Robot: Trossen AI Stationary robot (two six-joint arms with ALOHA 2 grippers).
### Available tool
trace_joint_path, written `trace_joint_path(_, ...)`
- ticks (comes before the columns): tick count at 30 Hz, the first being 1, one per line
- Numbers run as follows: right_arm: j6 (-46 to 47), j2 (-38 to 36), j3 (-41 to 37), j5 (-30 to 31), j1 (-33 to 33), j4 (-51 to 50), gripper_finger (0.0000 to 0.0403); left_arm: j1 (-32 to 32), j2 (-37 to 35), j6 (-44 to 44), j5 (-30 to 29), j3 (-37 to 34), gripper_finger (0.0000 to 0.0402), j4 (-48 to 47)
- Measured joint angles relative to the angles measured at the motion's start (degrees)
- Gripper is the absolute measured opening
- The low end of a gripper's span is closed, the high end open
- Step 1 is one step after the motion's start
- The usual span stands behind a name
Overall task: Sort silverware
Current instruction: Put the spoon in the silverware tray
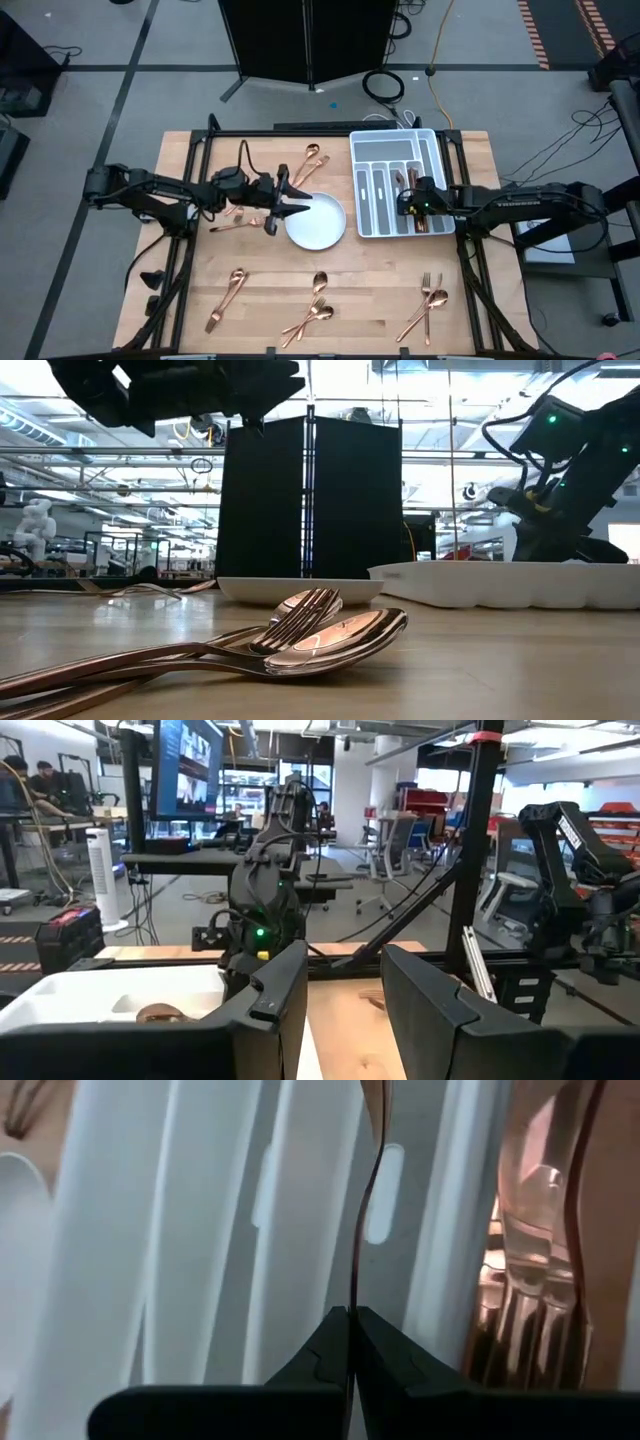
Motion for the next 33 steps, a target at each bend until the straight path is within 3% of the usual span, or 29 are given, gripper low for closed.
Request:
trace_joint_path(8, -2.1, 3.5, 0.0, 0.1, -1.3, 3.4, 0.0017, 0.0, 0.0, 0.0, 0.0, 0.0, 0.0122, 0.1)
trace_joint_path(19, -9.0, 4.1, 1.5, 1.6, -2.4, 2.0, 0.0085, -0.1, 0.0, 0.0, 0.0, 0.0, 0.0122, 0.1)
trace_joint_path(23, -12.9, 3.5, 6.2, 3.9, -2.4, -4.0, 0.0093, -0.1, 0.0, -0.1, 0.0, 0.0, 0.0122, 0.1)
trace_joint_path(28, -17.7, 3.5, 15.0, 6.8, -2.4, -18.5, 0.0090, -0.1, 0.0, -0.5, -0.1, 0.0, 0.0122, -2.8)
trace_joint_path(33, -22.4, 3.4, 20.8, 6.7, -0.9, -22.0, 0.0089, -0.1, -1.1, -2.0, -8.7, 0.0, 0.0122, -10.6)
